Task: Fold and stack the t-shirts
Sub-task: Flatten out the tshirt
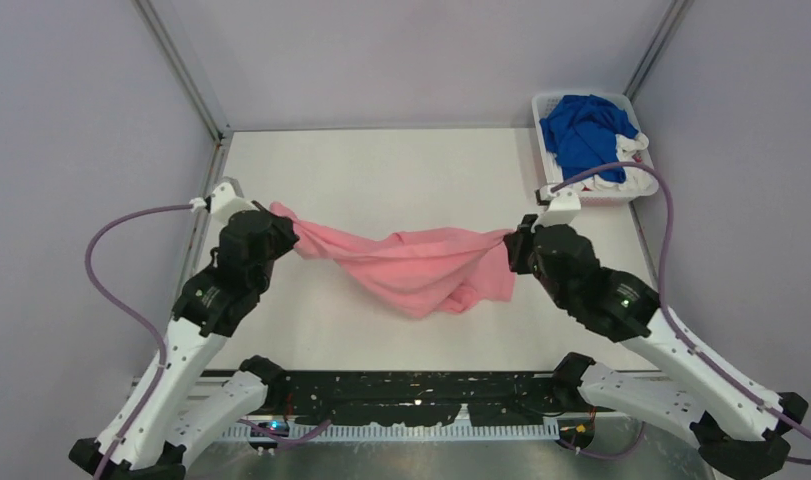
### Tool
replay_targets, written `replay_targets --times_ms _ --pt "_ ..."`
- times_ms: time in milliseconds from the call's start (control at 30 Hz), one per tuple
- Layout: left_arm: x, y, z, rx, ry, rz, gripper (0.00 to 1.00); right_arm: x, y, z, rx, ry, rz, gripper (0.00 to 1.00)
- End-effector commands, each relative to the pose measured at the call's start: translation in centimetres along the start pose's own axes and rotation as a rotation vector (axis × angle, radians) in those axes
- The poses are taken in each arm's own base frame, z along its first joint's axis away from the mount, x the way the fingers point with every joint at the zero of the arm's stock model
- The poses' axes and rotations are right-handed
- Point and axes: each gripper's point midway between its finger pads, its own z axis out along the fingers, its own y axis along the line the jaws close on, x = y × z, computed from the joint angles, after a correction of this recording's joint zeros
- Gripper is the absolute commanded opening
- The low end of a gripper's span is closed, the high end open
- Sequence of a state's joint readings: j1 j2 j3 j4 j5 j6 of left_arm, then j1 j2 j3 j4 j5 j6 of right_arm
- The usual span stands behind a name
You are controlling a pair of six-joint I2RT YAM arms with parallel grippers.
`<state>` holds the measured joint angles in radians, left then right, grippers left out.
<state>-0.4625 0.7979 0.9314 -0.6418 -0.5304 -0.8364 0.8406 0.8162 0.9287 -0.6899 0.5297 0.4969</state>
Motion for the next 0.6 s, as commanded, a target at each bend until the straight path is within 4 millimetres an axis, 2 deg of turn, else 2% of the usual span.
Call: replay_targets --times_ms 0,67,200,233,267,300,333,367,400,433,467,567 --pt "-8.5 -2.8 -4.9 0.149 -0.228 -0.102 0.00 -10.8 -0.9 -5.2 -0.008 -0.315 -0.009 0.05" --pt "-11.3 -3.4 -7.4 0.219 -0.313 -0.143 0.00 -14.5 -0.8 -8.4 -0.063 -0.417 0.012 0.05" --pt "-16.1 -3.8 -13.3 0.358 -0.450 -0.191 0.00 -18.5 -0.2 -13.3 -0.183 -0.529 0.002 0.05" --pt "-17.1 -4.0 -14.8 0.391 -0.476 -0.192 0.00 -18.8 0.3 -13.9 -0.220 -0.532 -0.021 0.05" --pt "-18.2 -4.1 -16.3 0.424 -0.501 -0.194 0.00 -20.1 0.8 -15.7 -0.274 -0.563 -0.020 0.05" --pt "-19.1 -4.3 -17.7 0.458 -0.523 -0.193 0.00 -20.4 1.1 -16.2 -0.296 -0.562 -0.038 0.05" --pt "-20.1 -4.6 -19.2 0.497 -0.546 -0.192 0.00 -21.4 1.9 -18.1 -0.367 -0.590 -0.042 0.05" --pt "-20.9 -4.9 -20.6 0.540 -0.566 -0.183 0.00 -21.7 2.2 -18.6 -0.392 -0.592 -0.059 0.05" --pt "-21.6 -5.3 -22.1 0.583 -0.583 -0.175 0.00 -22.6 2.8 -20.6 -0.460 -0.624 -0.062 0.05" --pt "-22.2 -5.6 -23.5 0.624 -0.596 -0.164 0.00 -22.7 3.2 -21.0 -0.484 -0.617 -0.076 0.05" --pt "-23.2 -5.9 -25.5 0.671 -0.618 -0.159 0.00 -23.4 3.6 -22.8 -0.545 -0.642 -0.081 0.05" --pt "-24.7 -6.2 -29.2 0.757 -0.653 -0.133 0.00 -24.2 4.3 -25.8 -0.646 -0.674 -0.092 0.05"
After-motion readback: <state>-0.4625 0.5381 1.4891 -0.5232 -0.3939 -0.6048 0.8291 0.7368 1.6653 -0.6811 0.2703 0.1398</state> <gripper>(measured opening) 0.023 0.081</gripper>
